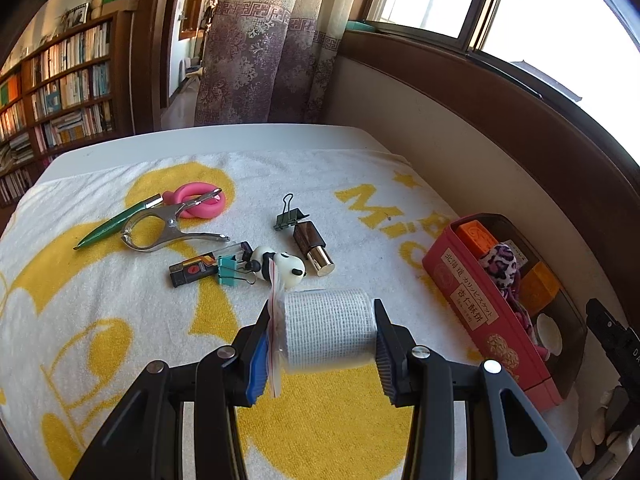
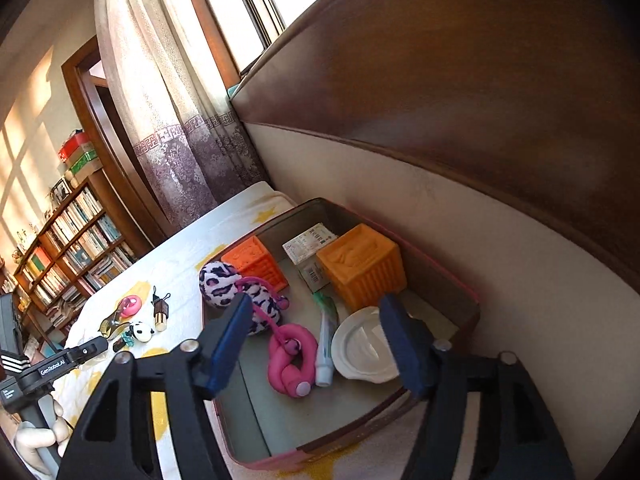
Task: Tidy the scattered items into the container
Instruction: 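Carry the toothpaste tube into the tin and open the right gripper while the left lifts the tape roll, then lower the white tape roll into the tin and open the left gripper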
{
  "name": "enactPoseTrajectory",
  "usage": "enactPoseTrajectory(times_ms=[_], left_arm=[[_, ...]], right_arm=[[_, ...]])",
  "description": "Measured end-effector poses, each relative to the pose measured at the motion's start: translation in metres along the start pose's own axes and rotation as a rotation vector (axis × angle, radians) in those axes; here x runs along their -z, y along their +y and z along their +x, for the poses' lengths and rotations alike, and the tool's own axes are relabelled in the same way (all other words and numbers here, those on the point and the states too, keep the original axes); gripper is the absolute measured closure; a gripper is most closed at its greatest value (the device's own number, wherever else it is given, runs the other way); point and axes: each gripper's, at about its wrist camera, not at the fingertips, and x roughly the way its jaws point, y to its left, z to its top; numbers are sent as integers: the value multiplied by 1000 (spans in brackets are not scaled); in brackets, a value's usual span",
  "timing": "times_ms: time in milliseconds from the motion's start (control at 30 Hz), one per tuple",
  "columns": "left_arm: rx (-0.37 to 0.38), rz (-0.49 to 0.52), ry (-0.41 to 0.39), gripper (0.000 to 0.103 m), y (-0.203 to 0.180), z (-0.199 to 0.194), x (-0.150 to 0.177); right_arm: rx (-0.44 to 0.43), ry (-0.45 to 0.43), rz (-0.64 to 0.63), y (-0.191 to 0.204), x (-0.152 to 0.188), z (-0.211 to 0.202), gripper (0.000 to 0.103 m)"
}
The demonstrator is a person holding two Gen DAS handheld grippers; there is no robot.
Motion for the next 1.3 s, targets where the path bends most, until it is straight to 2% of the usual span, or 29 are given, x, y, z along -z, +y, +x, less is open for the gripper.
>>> enactPoseTrajectory(times_ms=[433, 767, 967, 1000, 1067, 1100, 1133, 1300], left_arm=[[75, 125, 18, 58, -70, 3, -6], [181, 296, 25, 57, -156, 9, -5], [222, 375, 45, 57, -194, 17, 2], [229, 383, 54, 56, -199, 19, 3], [244, 380, 68, 46, -203, 21, 3], [249, 373, 64, 32, -203, 20, 3], [249, 365, 50, 23, -201, 18, 3], [231, 328, 20, 23, -188, 10, -4]], right_arm=[[-37, -29, 21, -4, -1, -11, 29], [-72, -67, 69, -14, -10, -26, 28], [-76, -81, 97, -22, -12, -30, 27], [-77, -79, 101, -22, -12, -30, 27], [-80, -75, 101, -22, -12, -30, 27], [-82, -74, 101, -22, -12, -29, 27], [-83, -74, 100, -21, -12, -29, 27], [-85, -67, 94, -18, -11, -28, 27]])
